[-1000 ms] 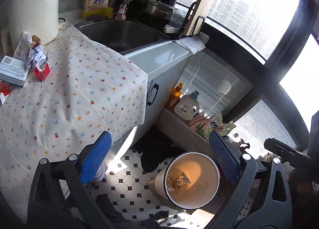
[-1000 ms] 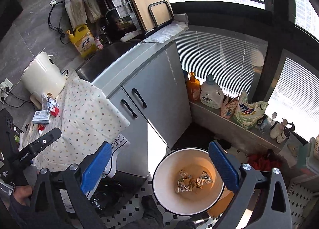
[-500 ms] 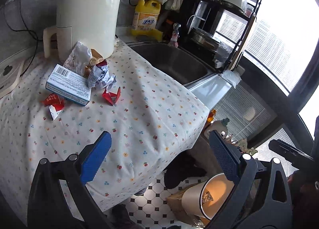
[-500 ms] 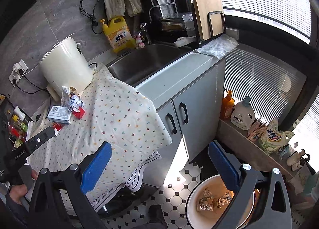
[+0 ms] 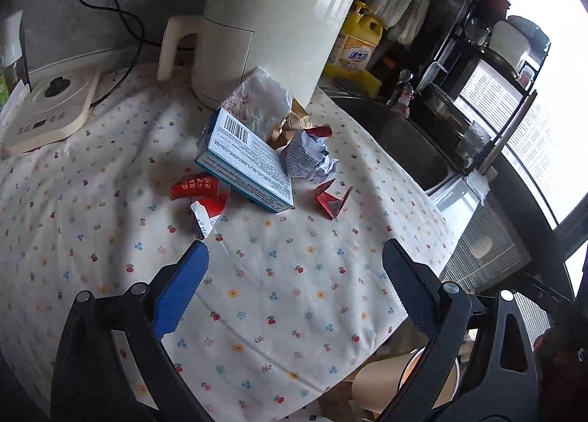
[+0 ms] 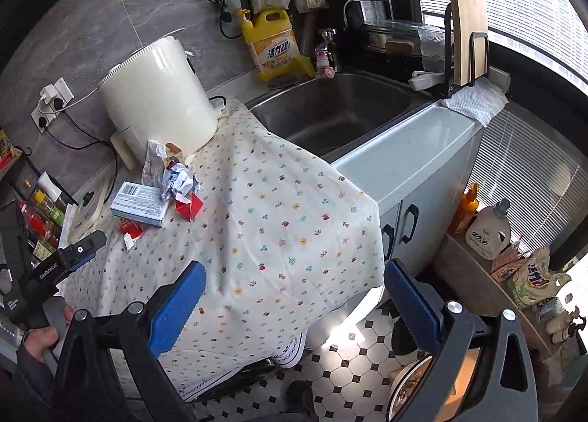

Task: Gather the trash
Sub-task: 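Move both open tools back up to the counter, then grasp the red packet with the left tool while the right tool grasps a red scrap, then carry the red packet and red scrap down over the bin, then open the right tool over the bin while the left tool opens, dropping both, then move both open tools back up to the counter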

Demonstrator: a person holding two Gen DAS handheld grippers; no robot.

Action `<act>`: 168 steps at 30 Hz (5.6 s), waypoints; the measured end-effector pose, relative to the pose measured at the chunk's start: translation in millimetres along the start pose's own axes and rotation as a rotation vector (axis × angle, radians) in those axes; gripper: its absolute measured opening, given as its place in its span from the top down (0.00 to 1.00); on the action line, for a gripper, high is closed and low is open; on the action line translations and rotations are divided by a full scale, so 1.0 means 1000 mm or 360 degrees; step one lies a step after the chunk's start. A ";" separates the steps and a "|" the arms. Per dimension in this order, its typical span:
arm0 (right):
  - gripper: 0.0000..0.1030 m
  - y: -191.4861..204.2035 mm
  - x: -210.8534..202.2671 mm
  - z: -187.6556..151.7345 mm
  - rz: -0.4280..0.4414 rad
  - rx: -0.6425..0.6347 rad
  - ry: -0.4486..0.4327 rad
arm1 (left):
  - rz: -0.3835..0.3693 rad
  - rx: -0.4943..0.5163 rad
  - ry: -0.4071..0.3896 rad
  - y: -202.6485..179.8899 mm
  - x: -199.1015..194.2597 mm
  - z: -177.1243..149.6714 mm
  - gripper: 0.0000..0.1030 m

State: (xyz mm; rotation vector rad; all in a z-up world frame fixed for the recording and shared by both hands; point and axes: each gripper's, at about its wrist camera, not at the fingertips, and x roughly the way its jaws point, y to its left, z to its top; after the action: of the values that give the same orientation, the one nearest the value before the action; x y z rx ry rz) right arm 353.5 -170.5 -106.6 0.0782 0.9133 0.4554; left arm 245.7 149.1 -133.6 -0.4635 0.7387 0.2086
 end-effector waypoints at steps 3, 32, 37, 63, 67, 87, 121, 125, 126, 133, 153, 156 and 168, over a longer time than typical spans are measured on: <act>0.08 0.017 0.014 0.004 0.0021 -0.0011 0.0013 | 0.0008 -0.0043 0.0026 0.024 0.007 0.008 0.19; 0.08 0.093 0.086 0.028 -0.0066 0.0034 0.0064 | -0.0050 0.0129 0.0280 0.081 0.101 0.054 0.42; 0.08 0.104 0.099 0.031 -0.0037 0.0010 0.0093 | -0.0071 0.0144 0.0270 0.083 0.096 0.054 0.59; 0.97 0.131 0.187 0.049 0.0174 -0.0225 0.0367 | 0.0168 -0.0159 0.0050 0.145 -0.005 0.023 0.59; 0.97 0.122 0.163 0.041 0.0215 -0.0244 0.0360 | 0.0157 -0.0144 0.0045 0.126 -0.009 0.019 0.59; 0.97 -0.060 0.004 -0.019 -0.0056 0.0110 0.0202 | -0.0205 0.0319 0.0254 -0.087 0.038 -0.017 0.59; 0.49 -0.288 -0.154 -0.178 -0.0364 0.0707 0.0105 | -0.0593 0.0864 0.0651 -0.354 0.062 -0.195 0.59; 0.47 -0.304 -0.171 -0.189 -0.0417 0.0754 0.0083 | -0.0636 0.0897 0.0692 -0.374 0.066 -0.213 0.59; 0.47 -0.308 -0.175 -0.191 -0.0431 0.0767 0.0079 | -0.0646 0.0906 0.0702 -0.378 0.067 -0.216 0.59; 0.45 -0.322 -0.191 -0.206 -0.0486 0.0834 0.0067 | -0.0750 0.0895 0.0809 -0.401 0.073 -0.233 0.41; 0.07 -0.258 -0.147 -0.143 -0.0365 0.0628 -0.0003 | -0.0511 0.0677 0.0537 -0.312 0.049 -0.143 0.06; 0.08 -0.240 -0.132 -0.128 -0.0342 0.0586 0.0000 | -0.0447 0.0613 0.0492 -0.285 0.047 -0.122 0.06; 0.08 -0.158 -0.072 -0.076 -0.0189 0.0400 0.0040 | -0.0269 0.0360 0.0291 -0.172 0.029 -0.051 0.06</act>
State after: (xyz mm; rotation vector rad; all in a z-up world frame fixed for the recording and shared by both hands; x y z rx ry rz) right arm 311.2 -352.0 -140.0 0.2465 0.9912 0.2301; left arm 295.3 -25.9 -129.4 -0.3294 0.8863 -0.0766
